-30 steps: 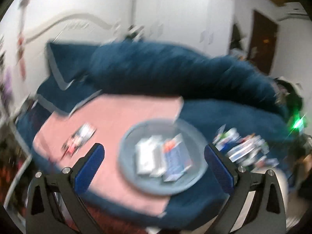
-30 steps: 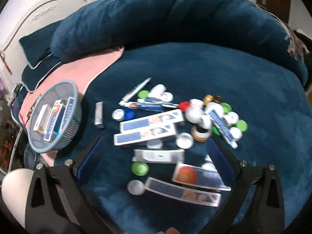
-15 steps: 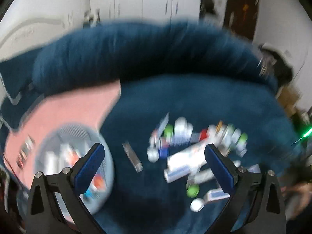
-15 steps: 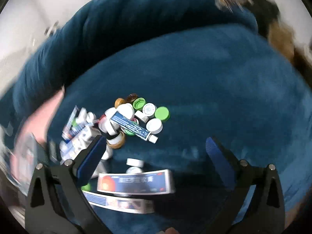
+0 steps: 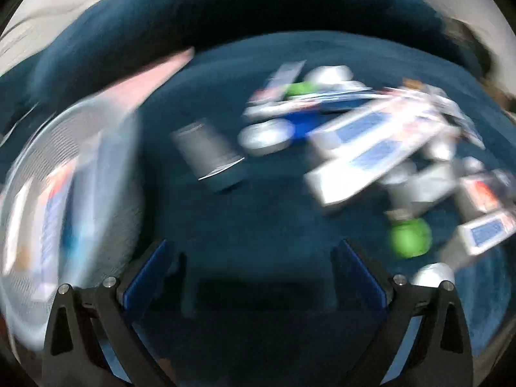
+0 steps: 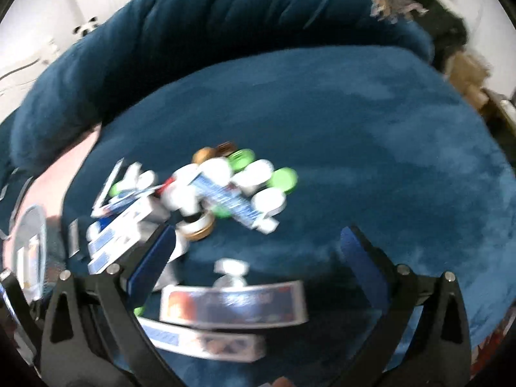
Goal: Organize objects
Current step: 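Move both open tools from the basket back over the pile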
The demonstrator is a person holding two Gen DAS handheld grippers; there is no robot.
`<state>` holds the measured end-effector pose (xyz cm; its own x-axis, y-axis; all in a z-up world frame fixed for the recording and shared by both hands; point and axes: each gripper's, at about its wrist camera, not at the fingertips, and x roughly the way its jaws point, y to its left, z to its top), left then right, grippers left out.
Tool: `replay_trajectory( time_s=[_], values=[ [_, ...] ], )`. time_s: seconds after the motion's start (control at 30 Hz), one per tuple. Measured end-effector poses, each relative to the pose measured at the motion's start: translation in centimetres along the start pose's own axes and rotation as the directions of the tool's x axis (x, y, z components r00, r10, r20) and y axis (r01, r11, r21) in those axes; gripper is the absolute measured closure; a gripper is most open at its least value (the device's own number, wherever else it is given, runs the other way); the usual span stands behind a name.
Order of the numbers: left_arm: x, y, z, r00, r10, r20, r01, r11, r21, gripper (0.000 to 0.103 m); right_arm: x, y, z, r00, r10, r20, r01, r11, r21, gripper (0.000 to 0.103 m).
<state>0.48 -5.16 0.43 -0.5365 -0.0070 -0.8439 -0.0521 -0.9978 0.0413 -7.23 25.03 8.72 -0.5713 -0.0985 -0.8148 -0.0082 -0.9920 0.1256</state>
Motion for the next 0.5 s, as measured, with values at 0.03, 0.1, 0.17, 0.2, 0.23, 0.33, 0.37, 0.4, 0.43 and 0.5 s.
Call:
replay_trajectory(
  time_s=[0.03,0.1,0.17,0.2,0.23,0.33,0.37,0.4,0.43,0.5],
  values=[
    [0.1,-0.7,0.4,1.000,-0.028,0.009,0.028,1.000,0.010,0.001,-0.1,-0.5,0.0,0.999,-0.033,0.014,0.033,0.999,0.011,0.000],
    [1.0,-1.7,0.9,0.998,-0.052,0.029,0.052,0.999,0.015,0.000,-0.2,-1.4,-0.1,0.998,-0.064,0.021,0.064,0.997,0.032,0.000],
    [3.6,-1.1,0.5,0.995,-0.060,-0.081,0.056,0.997,-0.052,0.000,-0.3,-2.1,-0.4,0.997,-0.083,0.009,0.082,0.995,0.050,0.000],
    [3.7,-0.4,0.0,0.994,-0.097,-0.053,0.091,0.991,-0.096,0.000,-0.4,-2.5,-0.6,0.996,-0.092,0.005,0.092,0.994,0.059,0.000],
    [3.1,0.2,-0.6,0.994,-0.110,0.005,0.110,0.988,-0.108,0.000,-0.5,-2.8,-0.8,0.995,-0.099,0.004,0.098,0.993,0.070,0.000],
    [3.5,0.8,-0.8,0.991,-0.129,0.018,0.131,0.988,-0.079,0.000,-1.1,-3.9,-0.9,0.994,-0.110,0.005,0.109,0.989,0.098,0.000],
    [3.8,0.9,-0.2,0.993,-0.115,0.011,0.116,0.989,-0.093,0.000,-0.9,-4.1,-0.8,0.994,-0.113,0.002,0.113,0.988,0.109,0.000],
    [4.1,1.1,0.3,0.995,-0.095,0.007,0.095,0.991,-0.097,0.000,-0.7,-4.4,-0.6,0.992,-0.128,-0.004,0.127,0.984,0.125,0.000],
    [4.5,1.1,0.9,0.997,-0.075,-0.006,0.074,0.993,-0.095,0.000,-0.3,-4.5,-0.3,0.990,-0.144,-0.007,0.144,0.980,0.136,0.000],
    [5.1,0.8,1.7,0.999,-0.048,0.001,0.048,0.997,-0.067,0.000,0.5,-4.7,0.1,0.983,-0.182,-0.010,0.181,0.970,0.160,0.000]
  ],
)
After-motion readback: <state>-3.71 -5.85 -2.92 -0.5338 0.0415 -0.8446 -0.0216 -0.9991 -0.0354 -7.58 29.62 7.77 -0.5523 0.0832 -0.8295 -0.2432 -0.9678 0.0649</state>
